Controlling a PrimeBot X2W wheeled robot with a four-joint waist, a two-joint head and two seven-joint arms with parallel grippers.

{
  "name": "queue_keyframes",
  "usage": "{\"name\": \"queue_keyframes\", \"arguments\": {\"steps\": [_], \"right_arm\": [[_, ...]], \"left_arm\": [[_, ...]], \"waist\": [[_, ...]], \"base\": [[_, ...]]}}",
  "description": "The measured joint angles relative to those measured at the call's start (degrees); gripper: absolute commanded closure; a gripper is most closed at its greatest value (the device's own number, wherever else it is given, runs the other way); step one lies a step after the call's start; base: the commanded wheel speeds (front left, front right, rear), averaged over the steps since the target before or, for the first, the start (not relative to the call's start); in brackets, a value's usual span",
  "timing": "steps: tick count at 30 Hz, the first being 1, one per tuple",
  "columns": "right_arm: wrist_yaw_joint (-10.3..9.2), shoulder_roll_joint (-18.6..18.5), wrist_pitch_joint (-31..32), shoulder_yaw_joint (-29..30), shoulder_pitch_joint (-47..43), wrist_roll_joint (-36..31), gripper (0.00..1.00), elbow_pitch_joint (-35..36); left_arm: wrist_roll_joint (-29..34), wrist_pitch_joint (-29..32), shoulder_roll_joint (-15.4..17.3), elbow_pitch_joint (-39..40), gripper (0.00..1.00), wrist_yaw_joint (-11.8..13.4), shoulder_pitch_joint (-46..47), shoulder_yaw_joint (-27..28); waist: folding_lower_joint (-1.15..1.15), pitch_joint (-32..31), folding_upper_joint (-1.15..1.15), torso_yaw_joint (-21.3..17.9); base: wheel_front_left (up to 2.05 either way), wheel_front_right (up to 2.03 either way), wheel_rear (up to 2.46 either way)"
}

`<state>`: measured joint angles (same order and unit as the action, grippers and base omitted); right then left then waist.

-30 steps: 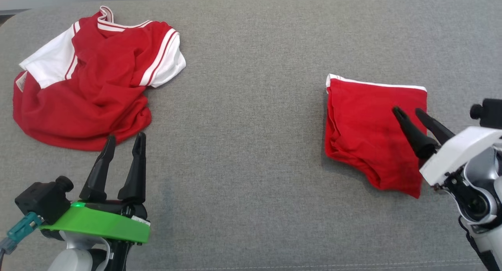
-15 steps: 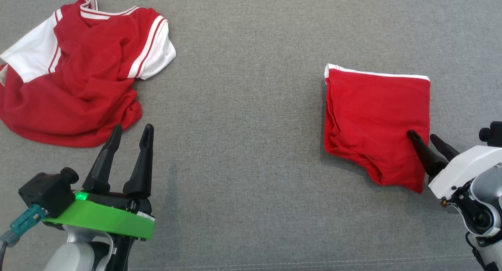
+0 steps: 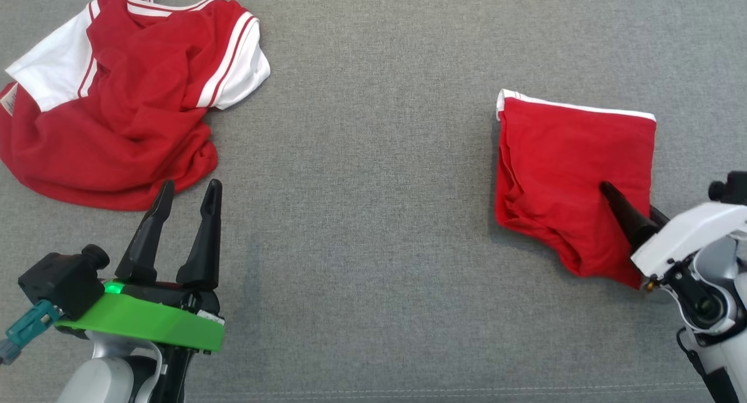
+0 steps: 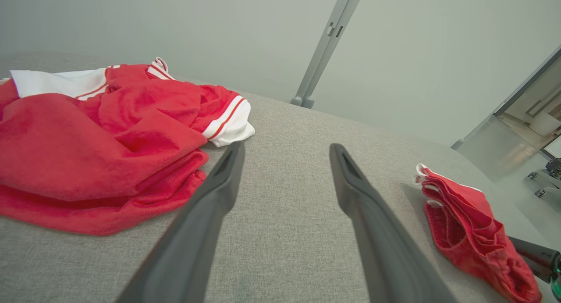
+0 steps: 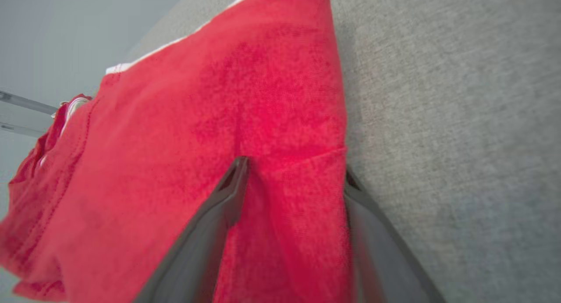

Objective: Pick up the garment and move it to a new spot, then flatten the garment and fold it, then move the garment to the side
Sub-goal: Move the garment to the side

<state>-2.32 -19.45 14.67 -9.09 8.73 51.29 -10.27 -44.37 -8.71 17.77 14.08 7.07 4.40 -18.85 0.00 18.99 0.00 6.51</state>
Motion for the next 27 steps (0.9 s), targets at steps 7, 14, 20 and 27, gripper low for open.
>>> {"name": "queue_keyframes", "arguments": {"steps": [7,14,20,27], "right_arm": [[2.91,-3.86,5.16,-2.07,5.84,0.08,1.00,-0.62],[1.51,-14.44,10.13,0.63,14.68,-4.36,1.00,-2.86],[-1.31,-19.61,12.50,1.63,16.10,-8.20,1.00,-7.33],[-1.41,-26.39,15.48,1.34,18.73,-12.98,1.00,-9.79]], "left_arm": [[0.30,0.62,0.01,0.57,0.00,0.00,0.06,0.26],[0.30,1.12,-0.03,1.51,0.00,0.00,0.27,0.54],[0.30,1.62,-0.91,2.12,0.00,0.00,0.86,-0.07],[0.29,2.12,-1.08,3.21,0.00,0.00,1.44,-0.01]], "waist": [[0.00,0.28,0.00,0.02],[0.00,1.78,0.00,-0.10],[0.00,3.20,0.00,0.07],[0.00,5.45,0.00,0.67]], "base": [[0.00,0.00,0.00],[0.00,0.00,0.00],[0.00,0.00,0.00],[0.00,0.00,0.00]]}}
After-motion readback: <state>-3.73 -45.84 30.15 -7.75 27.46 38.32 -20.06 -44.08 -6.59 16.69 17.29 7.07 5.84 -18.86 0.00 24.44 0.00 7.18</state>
